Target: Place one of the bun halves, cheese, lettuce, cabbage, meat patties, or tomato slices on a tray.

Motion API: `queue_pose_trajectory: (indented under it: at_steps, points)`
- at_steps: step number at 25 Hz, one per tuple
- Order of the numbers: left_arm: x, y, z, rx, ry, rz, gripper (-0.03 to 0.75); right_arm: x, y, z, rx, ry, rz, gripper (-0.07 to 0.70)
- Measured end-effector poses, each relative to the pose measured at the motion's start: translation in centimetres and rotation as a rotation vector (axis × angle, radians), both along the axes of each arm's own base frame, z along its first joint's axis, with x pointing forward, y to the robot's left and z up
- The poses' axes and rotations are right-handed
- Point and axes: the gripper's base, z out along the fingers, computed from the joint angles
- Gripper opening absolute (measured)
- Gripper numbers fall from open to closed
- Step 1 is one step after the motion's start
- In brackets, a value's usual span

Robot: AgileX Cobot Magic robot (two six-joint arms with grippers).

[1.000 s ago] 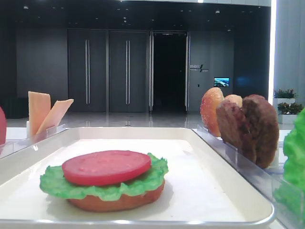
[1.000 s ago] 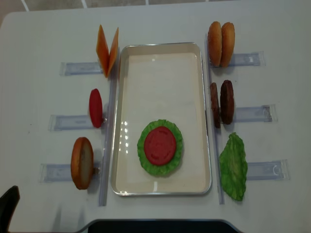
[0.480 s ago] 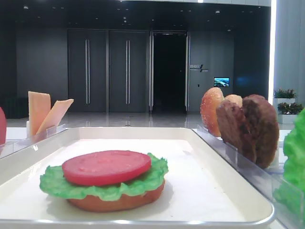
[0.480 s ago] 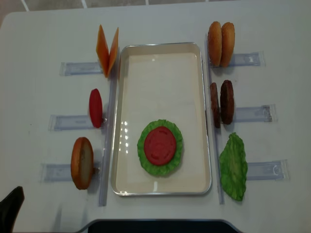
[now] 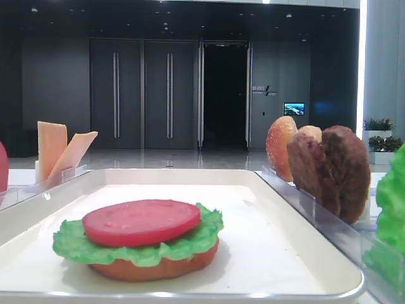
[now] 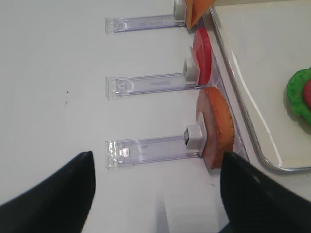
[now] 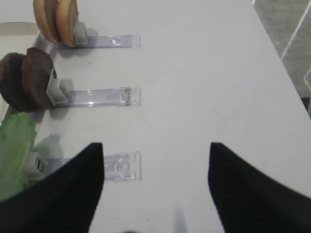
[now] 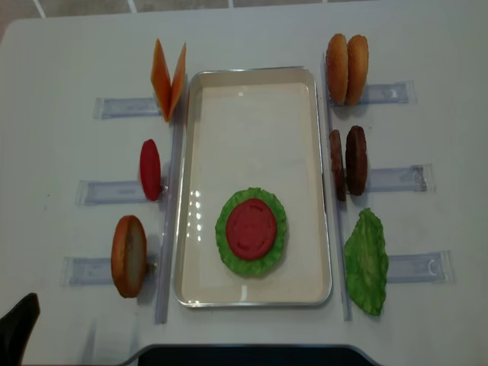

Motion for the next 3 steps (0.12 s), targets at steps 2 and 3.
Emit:
queue_pose_trajectory:
  at_steps: [2, 3]
  points:
    - [0.0, 0.0, 0.0, 0.0, 0.0, 0.0, 0.612, 0.0, 0.0, 0.0, 0.0, 0.0, 0.0, 0.47]
    - [0.0, 0.0, 0.0, 0.0, 0.0, 0.0, 0.607, 0.0, 0.0, 0.0, 0.0, 0.0, 0.0, 0.47]
